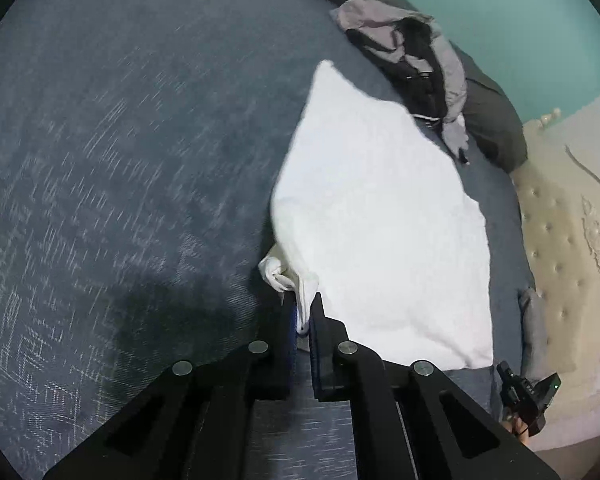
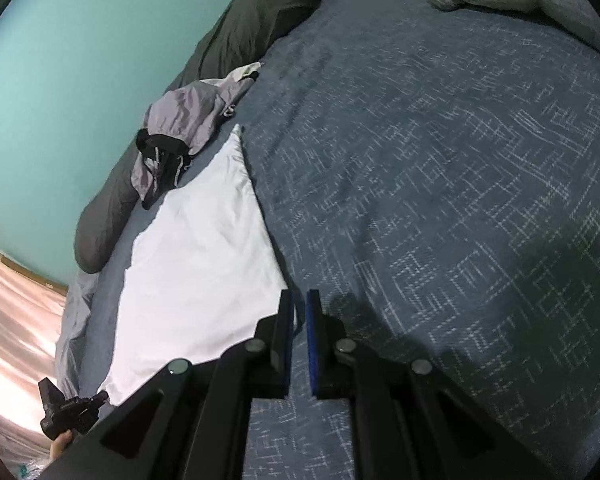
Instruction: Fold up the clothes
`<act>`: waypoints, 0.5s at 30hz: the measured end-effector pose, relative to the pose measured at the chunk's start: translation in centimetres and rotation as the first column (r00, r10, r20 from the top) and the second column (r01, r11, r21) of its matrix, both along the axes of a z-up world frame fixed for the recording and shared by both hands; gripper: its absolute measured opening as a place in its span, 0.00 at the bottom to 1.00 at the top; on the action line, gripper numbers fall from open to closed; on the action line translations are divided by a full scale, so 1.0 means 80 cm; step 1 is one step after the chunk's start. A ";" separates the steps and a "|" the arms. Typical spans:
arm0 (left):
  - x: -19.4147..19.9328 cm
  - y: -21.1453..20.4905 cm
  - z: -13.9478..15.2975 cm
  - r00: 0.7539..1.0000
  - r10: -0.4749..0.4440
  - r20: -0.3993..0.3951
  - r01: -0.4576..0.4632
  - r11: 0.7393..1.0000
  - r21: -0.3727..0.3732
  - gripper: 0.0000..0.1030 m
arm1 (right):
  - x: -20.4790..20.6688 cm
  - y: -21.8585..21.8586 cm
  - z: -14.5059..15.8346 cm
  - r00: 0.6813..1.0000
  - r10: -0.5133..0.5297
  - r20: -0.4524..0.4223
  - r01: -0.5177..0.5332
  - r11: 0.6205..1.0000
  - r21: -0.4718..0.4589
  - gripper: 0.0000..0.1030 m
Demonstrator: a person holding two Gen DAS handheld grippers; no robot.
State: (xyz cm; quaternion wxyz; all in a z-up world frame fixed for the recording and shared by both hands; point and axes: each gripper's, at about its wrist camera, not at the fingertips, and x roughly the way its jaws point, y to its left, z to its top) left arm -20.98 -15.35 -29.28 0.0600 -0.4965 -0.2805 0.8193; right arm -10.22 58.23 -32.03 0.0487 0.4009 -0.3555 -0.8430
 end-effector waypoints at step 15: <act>-0.082 0.214 0.127 0.945 -0.293 -0.145 0.281 0.955 -0.096 0.05 | 0.003 0.009 0.001 0.999 -0.001 -0.042 -0.002 0.998 -0.070 0.06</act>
